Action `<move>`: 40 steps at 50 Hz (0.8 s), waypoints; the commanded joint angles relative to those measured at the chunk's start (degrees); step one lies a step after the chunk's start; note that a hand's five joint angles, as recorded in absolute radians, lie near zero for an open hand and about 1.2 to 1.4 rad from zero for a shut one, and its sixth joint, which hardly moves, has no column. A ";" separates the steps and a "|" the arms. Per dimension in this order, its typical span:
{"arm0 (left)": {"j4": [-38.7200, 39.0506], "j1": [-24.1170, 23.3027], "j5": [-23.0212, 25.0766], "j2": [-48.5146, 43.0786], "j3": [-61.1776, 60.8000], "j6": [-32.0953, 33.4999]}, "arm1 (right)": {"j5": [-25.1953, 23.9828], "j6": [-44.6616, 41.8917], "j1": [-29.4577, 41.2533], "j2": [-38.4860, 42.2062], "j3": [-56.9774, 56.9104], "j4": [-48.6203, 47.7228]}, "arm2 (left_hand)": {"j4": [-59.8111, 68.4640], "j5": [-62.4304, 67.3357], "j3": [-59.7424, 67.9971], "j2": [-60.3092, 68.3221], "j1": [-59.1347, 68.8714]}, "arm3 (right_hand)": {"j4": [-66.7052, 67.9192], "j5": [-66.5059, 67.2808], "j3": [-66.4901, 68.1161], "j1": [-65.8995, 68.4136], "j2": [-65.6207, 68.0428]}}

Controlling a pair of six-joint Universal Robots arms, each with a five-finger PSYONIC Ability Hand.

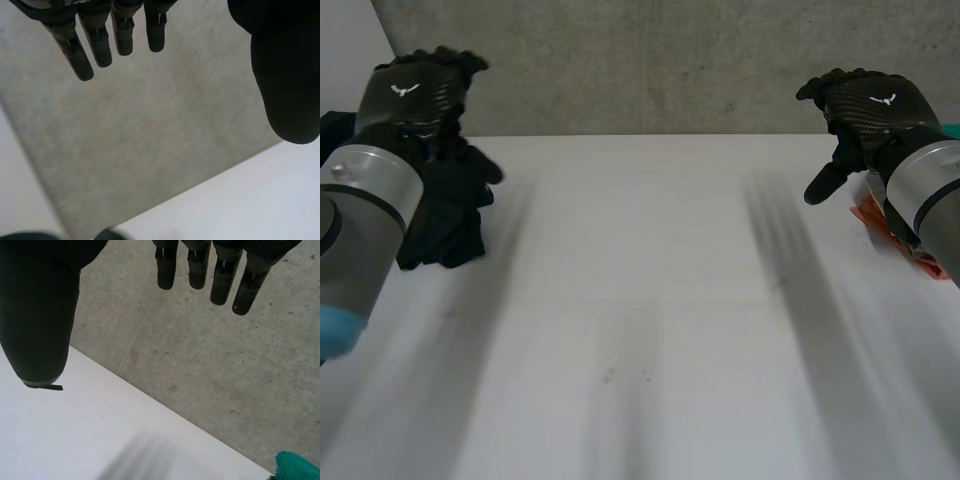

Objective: Fold the laundry.

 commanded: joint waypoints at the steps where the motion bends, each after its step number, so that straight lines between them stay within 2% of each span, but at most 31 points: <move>1: 3.89 12.71 3.45 -13.13 3.60 14.25 | -0.19 -0.20 0.02 0.01 0.08 -0.09 | -1.64 -2.70 -2.06 -1.80 -1.86 | -3.30 -3.80 -2.16 -1.48 -2.45; 4: 5.56 16.14 6.52 -18.31 5.71 19.36 | -0.19 -0.20 0.02 0.27 0.08 -0.09 | -1.64 -2.70 -2.06 -1.80 -1.86 | -3.30 -3.80 -2.16 -1.48 -2.45; 12: 9.86 24.67 12.68 -33.78 14.23 26.92 | -0.19 -0.20 -0.07 2.02 0.08 -0.17 | -1.64 -2.70 -2.06 -1.80 -1.86 | -3.30 -3.80 -2.16 -1.48 -2.45; 15: 10.75 25.65 14.00 -37.49 16.96 30.26 | -0.19 -0.20 -0.07 2.29 0.08 -0.17 | -1.64 -2.70 -2.06 -1.80 -1.86 | -3.30 -3.80 -2.16 -1.48 -2.45; 18: 11.80 26.00 15.76 -42.40 20.56 36.84 | -0.28 -0.20 0.02 2.38 0.08 -0.17 | -1.64 -2.70 -2.06 -1.80 -1.86 | -3.30 -3.80 -2.16 -1.48 -2.45; 23: 14.97 26.00 15.94 -47.16 25.40 41.26 | -0.28 -0.20 -0.07 2.47 0.17 -0.17 | -0.93 -1.99 -1.35 -1.09 -1.15 | -3.30 -3.80 -2.16 -1.48 -2.45; 25: 15.85 26.00 16.38 -48.13 26.11 41.44 | -0.28 -0.20 0.02 2.64 0.08 -0.17 | 6.93 5.87 6.51 6.77 6.71 | -3.30 -3.80 -2.16 -1.48 -2.45; 29: 20.23 25.91 16.03 -48.66 26.73 41.44 | -0.28 -0.20 -0.07 2.91 0.08 -0.17 | 68.20 67.14 67.78 68.04 67.98 | -3.30 -3.80 -2.16 -1.48 -2.45; 35: 25.43 22.93 15.24 -45.16 24.10 40.83 | -0.28 -0.29 -0.07 2.82 -0.01 -0.17 | 68.36 67.30 67.94 68.20 68.14 | -3.30 -3.80 -2.16 -1.48 -2.45; 40: 25.60 16.87 15.85 -34.71 15.40 35.21 | -0.28 -0.29 -0.24 2.73 -0.19 -0.26 | 68.36 67.30 67.94 68.20 68.14 | -3.30 -3.80 -2.16 -1.48 -2.45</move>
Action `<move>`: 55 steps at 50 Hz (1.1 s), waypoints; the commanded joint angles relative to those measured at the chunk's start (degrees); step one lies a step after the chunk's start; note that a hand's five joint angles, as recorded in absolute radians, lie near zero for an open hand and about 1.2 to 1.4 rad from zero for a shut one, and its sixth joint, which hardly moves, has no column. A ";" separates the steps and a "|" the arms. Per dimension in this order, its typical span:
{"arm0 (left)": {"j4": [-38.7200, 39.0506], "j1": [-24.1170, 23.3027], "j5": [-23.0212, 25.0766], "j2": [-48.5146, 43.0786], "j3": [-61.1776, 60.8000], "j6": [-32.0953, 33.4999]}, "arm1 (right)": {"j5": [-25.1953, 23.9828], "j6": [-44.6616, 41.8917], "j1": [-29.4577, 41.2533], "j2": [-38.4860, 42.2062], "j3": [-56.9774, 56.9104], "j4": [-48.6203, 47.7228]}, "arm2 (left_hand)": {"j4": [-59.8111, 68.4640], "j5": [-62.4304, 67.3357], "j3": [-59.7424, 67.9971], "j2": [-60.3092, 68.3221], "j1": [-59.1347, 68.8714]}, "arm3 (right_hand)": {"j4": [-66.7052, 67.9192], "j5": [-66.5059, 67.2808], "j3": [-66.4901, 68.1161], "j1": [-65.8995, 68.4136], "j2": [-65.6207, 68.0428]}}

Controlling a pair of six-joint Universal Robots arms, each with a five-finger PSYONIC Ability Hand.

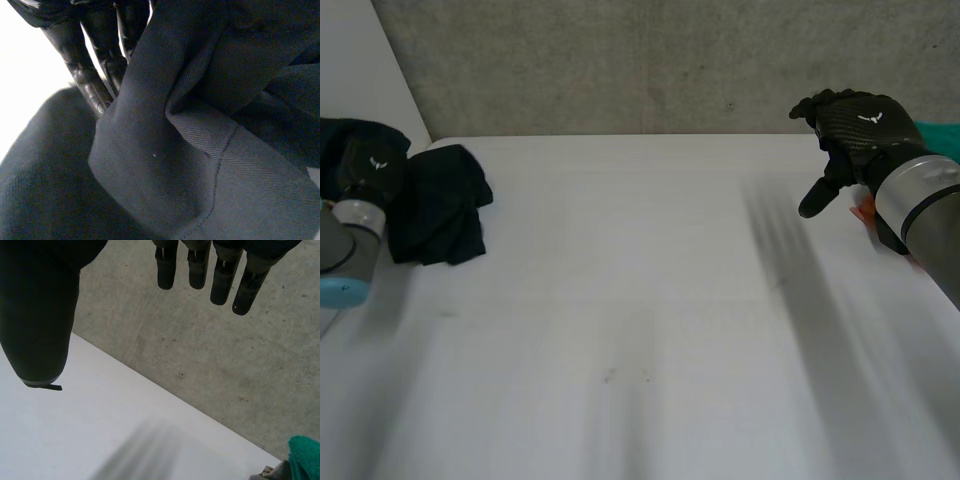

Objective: Fold the laundry.

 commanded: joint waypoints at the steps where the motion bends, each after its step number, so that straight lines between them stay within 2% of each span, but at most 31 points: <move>1: 2.05 -8.70 0.34 14.14 -11.67 -7.60 | 0.00 -0.06 -0.34 -0.22 -0.30 -0.08 | 11.85 16.61 12.95 12.25 17.22 | -3.30 -3.80 -2.16 -1.48 -2.45; 5: 1.70 -17.22 0.78 23.37 -18.44 -16.12 | 0.00 0.03 -0.60 -0.58 -0.56 -0.09 | 11.85 16.61 12.95 12.25 17.22 | -3.30 -3.80 -2.16 -1.48 -2.45; 6: 1.70 -21.07 1.48 26.96 -20.98 -19.53 | 0.00 0.03 -0.61 -0.58 -0.65 -0.08 | 11.85 16.61 12.95 12.25 17.22 | -3.30 -3.80 -2.16 -1.48 -2.45; 8: 1.61 -24.86 2.53 30.23 -23.28 -22.63 | 0.00 0.03 -0.61 -0.66 -0.65 -0.08 | 11.85 16.61 12.95 12.25 17.22 | -3.30 -3.80 -2.16 -1.48 -2.45; 9: 1.61 -28.36 3.84 32.33 -25.21 -25.34 | 0.00 0.03 -0.69 -0.75 -0.74 -0.08 | 11.85 16.61 12.95 12.25 17.22 | -3.30 -3.80 -2.16 -1.48 -2.45; 12: 1.61 -33.22 5.52 34.02 -27.42 -28.78 | 0.00 0.03 -0.78 -1.37 -0.74 -0.08 | 11.85 16.61 12.95 12.25 17.22 | -3.30 -3.80 -2.16 -1.48 -2.45; 13: 1.61 -36.10 6.05 33.76 -28.12 -30.54 | 0.00 0.03 -0.78 -1.80 -0.74 -0.08 | 11.85 16.61 12.95 12.25 17.22 | -3.30 -3.80 -2.16 -1.48 -2.45; 18: -0.66 -44.38 5.97 30.87 -27.86 -33.80 | 0.00 0.03 -0.78 -2.25 -0.74 -0.08 | 11.85 16.61 12.95 12.25 17.22 | -3.30 -3.80 -2.16 -1.48 -2.45; 20: -2.16 -46.67 6.05 29.98 -27.51 -33.72 | 0.00 0.03 -0.78 -2.25 -0.74 -0.08 | -29.28 -24.52 -28.17 -28.87 -23.91 | -3.30 -3.80 -2.16 -1.48 -2.45; 21: -3.47 -48.16 5.79 29.72 -26.99 -33.37 | 0.00 0.03 -0.78 -2.25 -0.74 -0.08 | -58.15 -53.39 -57.05 -57.75 -52.78 | -3.30 -3.80 -2.16 -1.48 -2.45; 28: -7.87 -48.09 4.74 33.57 -25.40 -33.19 | -1.05 -0.67 -0.78 -2.07 -1.71 0.70 | -58.15 -53.39 -57.05 -57.75 -52.78 | -3.30 -3.80 -2.16 -1.48 -2.45; 36: -16.04 -42.56 0.53 47.01 -29.69 -34.33 | -2.11 -11.73 -0.61 -1.63 -4.69 8.25 | -58.15 -53.39 -57.05 -57.75 -52.78 | -3.30 -3.80 -2.16 -1.48 -2.45; 41: -18.07 -38.86 -1.41 50.37 -34.01 -35.39 | -2.28 -15.79 -0.34 -1.63 -5.93 14.58 | -57.44 -52.67 -56.33 -57.03 -52.06 | -3.30 -3.80 -2.16 -1.48 -2.45; 47: -18.25 -38.07 -2.21 48.27 -37.97 -34.95 | -2.72 -18.16 -0.52 -0.41 -5.05 18.28 | -56.76 -52.00 -55.65 -56.35 -51.39 | -3.30 -3.80 -2.16 -1.48 -2.45; 55: -17.02 -38.07 -1.94 35.36 -34.73 -33.11 | -2.54 -18.25 -0.60 1.71 -0.31 15.84 | -55.75 -50.99 -54.64 -55.35 -50.38 | -3.30 -3.80 -2.16 -1.48 -2.45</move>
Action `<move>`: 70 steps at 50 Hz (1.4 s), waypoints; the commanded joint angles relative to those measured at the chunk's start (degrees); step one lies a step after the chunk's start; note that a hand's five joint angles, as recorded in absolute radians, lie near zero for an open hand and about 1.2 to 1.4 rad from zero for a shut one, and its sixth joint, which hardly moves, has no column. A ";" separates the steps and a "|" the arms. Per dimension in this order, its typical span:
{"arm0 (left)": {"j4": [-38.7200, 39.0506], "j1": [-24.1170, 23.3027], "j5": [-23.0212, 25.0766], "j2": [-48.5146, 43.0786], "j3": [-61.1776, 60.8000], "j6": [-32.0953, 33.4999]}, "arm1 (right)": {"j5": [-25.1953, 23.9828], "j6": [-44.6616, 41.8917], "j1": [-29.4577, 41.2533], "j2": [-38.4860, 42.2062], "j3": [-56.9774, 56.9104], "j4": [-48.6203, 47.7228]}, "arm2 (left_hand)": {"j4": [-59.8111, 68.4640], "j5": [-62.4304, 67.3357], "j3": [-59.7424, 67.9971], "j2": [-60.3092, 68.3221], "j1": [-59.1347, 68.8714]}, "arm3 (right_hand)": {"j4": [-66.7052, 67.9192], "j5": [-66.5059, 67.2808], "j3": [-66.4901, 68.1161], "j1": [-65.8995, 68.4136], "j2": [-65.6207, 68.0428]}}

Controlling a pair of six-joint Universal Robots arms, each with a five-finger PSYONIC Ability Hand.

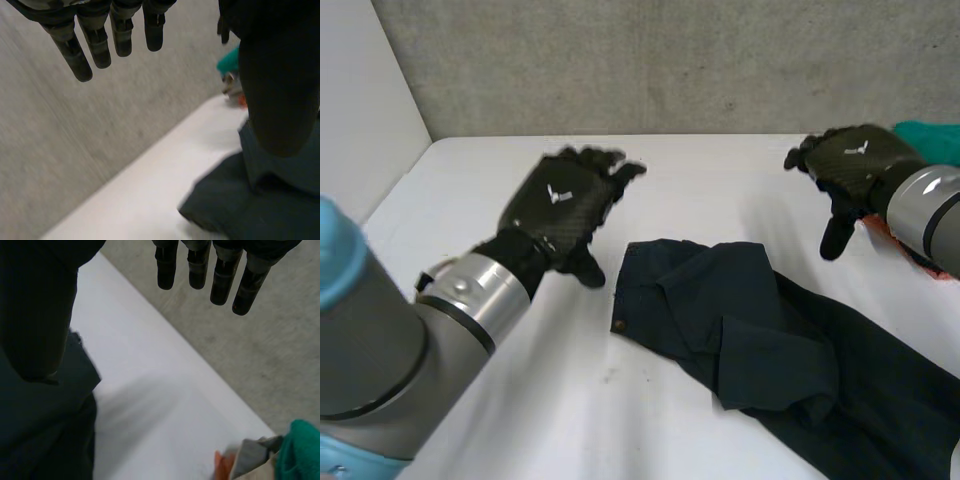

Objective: Fold the laundry.

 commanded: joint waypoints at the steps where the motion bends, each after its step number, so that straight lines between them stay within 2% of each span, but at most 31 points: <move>1: 1.77 -0.38 0.36 -13.60 5.13 2.50 | 0.14 0.20 -0.34 1.82 4.87 -3.38 | 1.03 -0.10 0.47 0.86 1.81 | -3.30 -3.80 -2.16 -1.48 -2.45; 9: 2.04 -3.98 0.89 -25.22 14.28 5.40 | 0.05 0.11 -0.69 1.82 11.20 -9.01 | 2.88 1.76 2.33 2.71 3.66 | -3.30 -3.80 -2.16 -1.48 -2.45; 15: 1.60 -4.25 0.45 -31.47 19.38 6.63 | 0.05 0.11 -0.78 1.82 13.57 -10.06 | 5.22 4.09 4.66 5.05 6.00 | -3.30 -3.80 -2.16 -1.48 -2.45; 19: 1.51 -4.69 -0.08 -34.02 22.37 8.04 | -0.04 0.02 -0.87 1.82 14.63 -10.85 | 20.33 19.20 19.77 20.15 21.10 | -3.30 -3.80 -2.16 -1.48 -2.45; 20: 1.51 -4.86 -0.60 -34.55 23.16 8.65 | -0.04 0.02 -0.87 1.91 14.89 -11.03 | 34.87 33.74 34.31 34.69 35.64 | -3.30 -3.80 -2.16 -1.48 -2.45; 23: 1.77 -4.69 -3.14 -34.73 24.31 9.71 | -0.04 0.02 -0.87 1.91 15.16 -11.47 | 65.35 64.22 64.79 65.18 66.12 | -3.30 -3.80 -2.16 -1.48 -2.45; 24: 1.95 -4.43 -5.94 -34.55 24.92 10.06 | -0.04 0.02 -1.22 1.82 15.16 -11.64 | 68.43 67.30 67.87 68.26 69.21 | -3.30 -3.80 -2.16 -1.48 -2.45; 28: 3.00 -4.16 -14.03 -33.33 27.38 10.85 | -0.12 0.02 -2.53 1.73 15.07 -11.65 | 68.46 67.34 67.91 68.29 69.24 | -3.30 -3.80 -2.16 -1.48 -2.45; 30: 3.79 -4.07 -16.24 -32.36 28.52 11.29 | -0.21 0.02 -2.71 1.73 14.89 -11.65 | 68.46 67.34 67.91 68.29 69.24 | -3.30 -3.80 -2.16 -1.48 -2.45; 36: 11.07 0.39 -17.31 -24.64 30.02 13.31 | -0.74 0.55 -2.71 1.64 14.10 -11.73 | 68.46 67.34 67.91 68.29 69.24 | -3.30 -3.80 -2.16 -1.48 -2.45; 39: 14.68 1.11 -17.31 -21.29 30.20 13.40 | -0.74 1.07 -2.63 1.47 13.93 -11.91 | 68.46 67.34 67.91 68.29 69.24 | -3.30 -3.80 -2.16 -1.48 -2.45; 42: 17.94 0.24 -15.99 -17.16 30.20 13.23 | -0.74 1.16 -2.63 1.38 13.93 -12.44 | 68.46 67.34 67.91 68.29 69.24 | -3.30 -3.80 -2.16 -1.48 -2.45; 46: 18.74 -2.75 -10.90 -15.57 29.85 12.00 | -0.74 1.25 -2.63 1.29 14.01 -12.70 | 68.46 67.34 67.91 68.29 69.24 | -3.30 -3.80 -2.16 -1.48 -2.45; 47: 18.83 -4.41 -8.37 -15.65 29.24 11.13 | -0.74 1.25 -2.63 1.29 14.01 -12.70 | 68.46 67.34 67.91 68.29 69.24 | -3.30 -3.80 -2.16 -1.48 -2.45; 51: 18.83 -9.68 -1.33 -17.58 27.13 7.96 | -0.39 1.34 -2.98 1.29 14.10 -12.79 | 68.46 67.34 67.91 68.29 69.24 | -3.30 -3.80 -2.16 -1.48 -2.45; 56: 18.91 -15.05 3.34 -22.94 27.56 5.23 | 0.14 2.74 -5.87 1.12 13.93 -13.23 | 68.46 67.34 67.91 68.29 69.24 | -3.30 -3.80 -2.16 -1.48 -2.45; 57: 18.74 -16.37 4.30 -24.86 28.00 4.36 | 0.40 3.96 -7.10 0.94 13.75 -13.40 | 36.01 34.88 35.45 35.84 36.79 | -3.30 -3.80 -2.16 -1.48 -2.45; 58: 18.65 -17.07 4.57 -25.75 28.09 4.09 | 0.58 4.58 -7.72 0.94 13.58 -13.40 | 20.87 19.74 20.31 20.69 21.64 | -3.30 -3.80 -2.16 -1.48 -2.45; 60: 18.48 -18.65 5.63 -27.95 28.44 3.56 | 0.93 5.90 -9.38 0.68 12.88 -13.32 | -1.54 -2.66 -2.09 -1.71 -0.76 | -3.30 -3.80 -2.16 -1.48 -2.45; 65: 18.30 -19.80 5.90 -27.61 27.39 3.30 | 1.19 5.82 -13.16 0.06 11.73 -13.32 | -1.54 -2.66 -2.09 -1.71 -0.76 | -3.30 -3.80 -2.16 -1.48 -2.45; 70: 18.39 -18.76 5.11 -20.59 23.53 3.21 | 0.84 5.73 -13.96 -0.03 9.10 -13.05 | -1.54 -2.66 -2.09 -1.71 -0.76 | -3.30 -3.80 -2.16 -1.48 -2.45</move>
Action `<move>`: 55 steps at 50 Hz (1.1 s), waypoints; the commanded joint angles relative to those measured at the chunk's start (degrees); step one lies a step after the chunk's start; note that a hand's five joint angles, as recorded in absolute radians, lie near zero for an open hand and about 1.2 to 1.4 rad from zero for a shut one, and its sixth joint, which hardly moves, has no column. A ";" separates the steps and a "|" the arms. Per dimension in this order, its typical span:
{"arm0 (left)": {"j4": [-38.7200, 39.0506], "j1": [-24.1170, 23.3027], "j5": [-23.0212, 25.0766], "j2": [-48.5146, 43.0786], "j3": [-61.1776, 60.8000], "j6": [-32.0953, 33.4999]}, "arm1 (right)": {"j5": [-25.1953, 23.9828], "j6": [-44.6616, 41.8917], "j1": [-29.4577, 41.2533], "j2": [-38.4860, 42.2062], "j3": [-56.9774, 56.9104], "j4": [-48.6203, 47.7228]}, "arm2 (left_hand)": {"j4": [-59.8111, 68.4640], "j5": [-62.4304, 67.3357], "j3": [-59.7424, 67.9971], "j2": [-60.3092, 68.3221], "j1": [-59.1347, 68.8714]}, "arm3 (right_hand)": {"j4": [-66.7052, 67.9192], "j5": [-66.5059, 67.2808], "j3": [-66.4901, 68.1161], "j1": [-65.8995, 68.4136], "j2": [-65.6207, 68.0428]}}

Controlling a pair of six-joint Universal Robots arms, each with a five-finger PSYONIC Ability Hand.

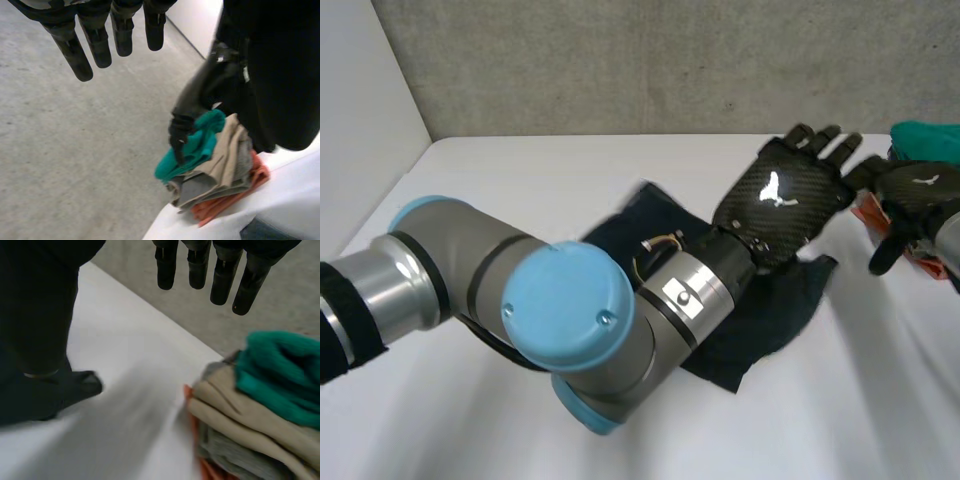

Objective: Fold the laundry.

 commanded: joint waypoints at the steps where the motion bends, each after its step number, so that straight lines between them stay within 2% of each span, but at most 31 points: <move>1: 0.03 1.49 -1.25 8.48 -4.71 -0.01 | -0.42 -0.17 -1.70 -0.26 -4.32 0.44 | -1.59 -2.63 -2.10 -1.74 -0.73 | -3.30 -3.80 -2.16 -1.48 -2.45; 8: -0.49 7.64 -5.55 22.01 -12.27 0.07 | -2.35 -2.01 -0.56 -0.43 -9.43 2.55 | -1.59 -2.63 -2.10 -1.74 -0.73 | -3.30 -3.80 -2.16 -1.48 -2.45; 12: -3.12 12.64 -8.01 26.68 -15.52 0.07 | -4.90 -5.00 3.92 -1.14 -12.42 4.75 | -1.38 -2.42 -1.89 -1.53 -0.52 | -3.30 -3.80 -2.16 -1.48 -2.45; 13: -4.96 15.70 -8.45 27.73 -16.57 0.16 | -5.69 -5.62 6.45 -1.05 -13.82 5.27 | -0.88 -1.92 -1.39 -1.03 -0.02 | -3.30 -3.80 -2.16 -1.48 -2.45; 18: -13.05 24.69 -9.07 28.44 -18.43 -0.10 | -7.01 -6.85 15.43 0.97 -17.52 5.37 | -0.03 -1.07 -0.54 -0.18 0.83 | -3.30 -3.80 -2.16 -1.48 -2.45; 21: -18.83 28.98 -9.24 27.48 -18.60 -0.71 | -7.27 -8.43 20.00 5.79 -21.29 5.01 | -0.03 -1.07 -0.54 -0.18 0.83 | -3.30 -3.80 -2.16 -1.48 -2.45; 25: -24.38 31.81 -9.24 22.58 -18.34 -2.64 | -7.54 -10.45 23.52 12.65 -26.13 5.36 | 0.14 -0.91 -0.38 -0.02 0.99 | -3.30 -3.80 -2.16 -1.48 -2.45; 32: -30.37 32.61 -9.25 13.86 -16.32 -5.11 | -8.07 -15.10 25.11 22.84 -29.91 7.12 | 1.31 0.27 0.80 1.16 2.17 | -3.30 -3.80 -2.16 -1.48 -2.45; 40: -35.64 31.90 -9.42 3.93 -10.00 -7.84 | -7.89 -21.53 25.20 26.54 -30.00 14.32 | 6.69 5.65 6.18 6.54 7.55 | -3.30 -3.80 -2.16 -1.48 -2.45; 44: -40.04 31.55 -11.08 0.68 -6.22 -7.84 | -7.01 -24.07 25.20 27.60 -29.65 18.54 | 11.55 10.51 11.04 11.40 12.41 | -2.07 -2.57 -0.94 -0.25 -1.22; 47: -40.57 31.29 -11.53 -0.29 -4.90 -7.84 | -7.10 -24.43 25.11 28.04 -29.39 18.55 | 17.27 16.23 16.76 17.12 18.13 | 9.03 8.52 10.16 10.84 9.87; 50: -40.57 30.85 -11.62 -1.52 -3.05 -7.84 | -6.84 -24.34 25.11 28.39 -29.12 18.55 | 26.00 24.96 25.49 25.85 26.86 | 26.84 26.34 27.98 28.66 27.69; 51: -40.57 30.68 -11.62 -1.79 -2.61 -7.84 | -6.66 -24.26 25.02 28.65 -28.86 18.64 | 30.54 29.50 30.03 30.39 31.39 | 39.22 38.72 40.35 41.04 40.06; 52: -40.57 30.06 -11.62 -2.57 -1.48 -7.84 | -6.49 -24.17 24.85 28.66 -28.51 18.64 | 40.41 39.37 39.90 40.26 41.26 | 47.83 47.33 48.97 49.65 48.68; 54: -40.57 29.80 -11.62 -2.93 -0.86 -7.84 | -6.22 -23.99 24.67 28.39 -27.81 18.64 | 45.52 44.48 45.01 45.37 46.38 | 60.82 60.32 61.96 62.64 61.67; 55: -40.57 29.19 -11.71 -3.28 0.02 -7.66 | -5.87 -23.73 24.58 27.87 -27.02 18.64 | 54.55 53.51 54.03 54.40 55.40 | 66.64 66.14 67.78 68.46 67.49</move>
